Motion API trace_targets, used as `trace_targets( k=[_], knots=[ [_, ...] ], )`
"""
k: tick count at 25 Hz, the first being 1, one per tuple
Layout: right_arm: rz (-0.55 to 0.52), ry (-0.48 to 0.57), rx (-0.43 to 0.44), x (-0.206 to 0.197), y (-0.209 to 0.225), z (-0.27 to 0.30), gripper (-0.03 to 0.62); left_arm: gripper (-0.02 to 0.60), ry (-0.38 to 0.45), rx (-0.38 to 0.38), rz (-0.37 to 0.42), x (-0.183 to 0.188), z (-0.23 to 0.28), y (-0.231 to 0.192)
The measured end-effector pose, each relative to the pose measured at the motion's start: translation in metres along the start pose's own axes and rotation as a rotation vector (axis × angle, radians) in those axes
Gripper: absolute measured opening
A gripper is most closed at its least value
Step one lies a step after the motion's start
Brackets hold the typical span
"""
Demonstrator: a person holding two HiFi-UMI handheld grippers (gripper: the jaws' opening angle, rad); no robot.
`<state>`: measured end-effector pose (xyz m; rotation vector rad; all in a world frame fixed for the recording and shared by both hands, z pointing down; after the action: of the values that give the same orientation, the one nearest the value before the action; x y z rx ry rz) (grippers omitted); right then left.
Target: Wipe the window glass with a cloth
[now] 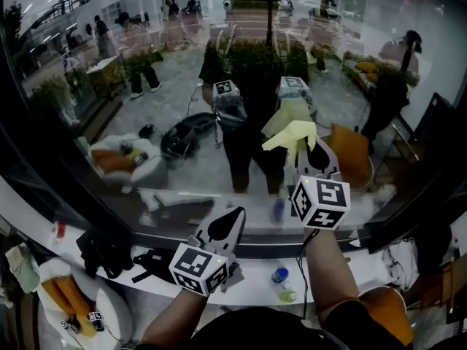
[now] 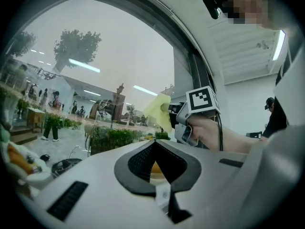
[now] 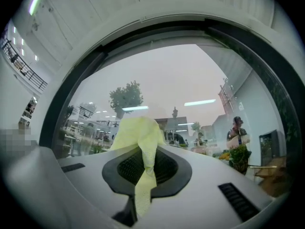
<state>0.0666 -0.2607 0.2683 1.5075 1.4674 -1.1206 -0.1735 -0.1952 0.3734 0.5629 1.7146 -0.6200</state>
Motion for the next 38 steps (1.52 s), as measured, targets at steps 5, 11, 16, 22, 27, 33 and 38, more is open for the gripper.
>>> trace_targets(
  k=[5,11,16,22,27,33,38],
  knots=[
    [-0.017,0.003,0.031,-0.006,-0.073,0.02,0.038,0.0,0.0,0.024,0.005,0.003,-0.045,-0.049],
    [-0.002,0.003,0.066,-0.014,-0.139,0.036,0.038,0.0,-0.004,0.076,-0.009,0.008,-0.086,-0.089],
    [0.021,0.005,0.105,-0.017,-0.148,0.04,0.038,0.0,-0.02,0.114,0.003,0.011,-0.09,-0.083],
    [0.057,-0.018,0.186,-0.037,-0.209,0.053,0.038,0.0,-0.019,0.167,0.017,0.009,-0.127,-0.111],
    [0.048,-0.031,0.25,-0.046,-0.253,0.067,0.038,0.0,-0.007,0.212,0.017,0.012,-0.149,-0.128],
    [0.06,-0.038,0.275,-0.051,-0.265,0.07,0.038,0.0,0.013,0.249,-0.001,0.012,-0.158,-0.136],
    [0.049,-0.045,0.283,-0.049,-0.266,0.07,0.038,0.0,0.018,0.236,-0.013,0.014,-0.154,-0.133]
  ],
)
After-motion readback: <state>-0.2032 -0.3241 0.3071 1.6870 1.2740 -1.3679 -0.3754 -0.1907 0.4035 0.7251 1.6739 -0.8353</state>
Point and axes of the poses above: the fingertips, and each gripper's own axes: z forward along the fingers, y to its right, x out of its top, the point moved 10 cm from there along -z, backward along the fingers, and after that the axes turned 8 degrees about y, right-handed, at the moved point
